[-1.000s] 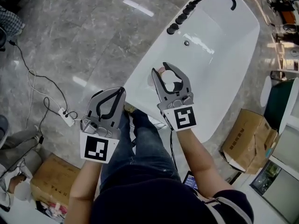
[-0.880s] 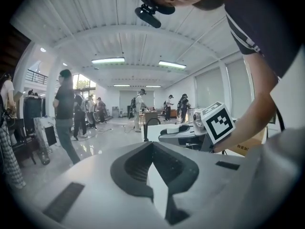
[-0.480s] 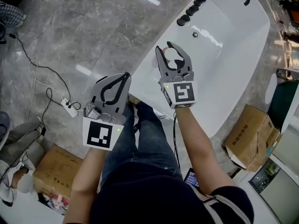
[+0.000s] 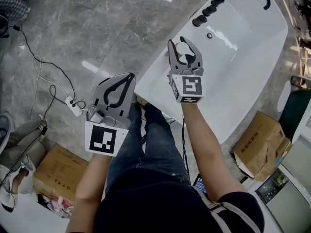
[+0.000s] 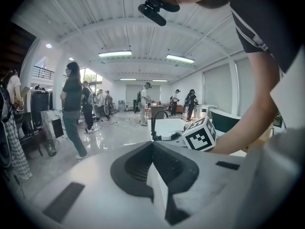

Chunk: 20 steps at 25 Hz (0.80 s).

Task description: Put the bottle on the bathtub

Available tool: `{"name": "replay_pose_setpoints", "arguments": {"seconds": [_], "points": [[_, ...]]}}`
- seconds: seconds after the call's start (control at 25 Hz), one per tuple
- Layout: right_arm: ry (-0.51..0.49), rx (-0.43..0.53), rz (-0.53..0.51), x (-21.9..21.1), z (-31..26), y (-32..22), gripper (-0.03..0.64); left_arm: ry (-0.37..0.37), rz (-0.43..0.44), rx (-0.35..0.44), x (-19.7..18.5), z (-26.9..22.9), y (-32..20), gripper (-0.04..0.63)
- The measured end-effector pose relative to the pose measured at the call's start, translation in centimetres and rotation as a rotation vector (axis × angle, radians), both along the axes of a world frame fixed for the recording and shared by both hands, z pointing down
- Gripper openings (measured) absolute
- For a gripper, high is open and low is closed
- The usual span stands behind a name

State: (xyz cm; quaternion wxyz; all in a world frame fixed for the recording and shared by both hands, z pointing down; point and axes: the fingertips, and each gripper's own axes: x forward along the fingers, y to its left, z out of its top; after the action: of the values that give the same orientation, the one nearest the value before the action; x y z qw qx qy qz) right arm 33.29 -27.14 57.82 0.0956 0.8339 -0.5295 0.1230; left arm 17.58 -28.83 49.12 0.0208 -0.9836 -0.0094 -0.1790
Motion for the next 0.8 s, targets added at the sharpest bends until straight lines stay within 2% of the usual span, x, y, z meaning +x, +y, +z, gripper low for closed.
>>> {"name": "replay_pose_setpoints", "arguments": {"seconds": [0.2, 0.4, 0.56, 0.8], "points": [[-0.031, 0.007, 0.023, 0.2, 1.6, 0.7, 0.152, -0.004, -0.008, -0.004, -0.1, 0.1, 0.0, 0.021], [-0.029, 0.006, -0.004, -0.7, 2.2, 1.1, 0.158, -0.007, -0.004, -0.007, 0.0, 0.3, 0.1, 0.022], [-0.06, 0.019, 0.001, -0.6, 2.4, 1.9, 0.183, -0.009, 0.005, -0.011, 0.0, 0.4, 0.8, 0.021], [-0.099, -0.01, -0.016, -0.9, 3.4, 2.6, 0.311, -0.008, 0.017, -0.016, 0.3, 0.5, 2.1, 0.022]]}}
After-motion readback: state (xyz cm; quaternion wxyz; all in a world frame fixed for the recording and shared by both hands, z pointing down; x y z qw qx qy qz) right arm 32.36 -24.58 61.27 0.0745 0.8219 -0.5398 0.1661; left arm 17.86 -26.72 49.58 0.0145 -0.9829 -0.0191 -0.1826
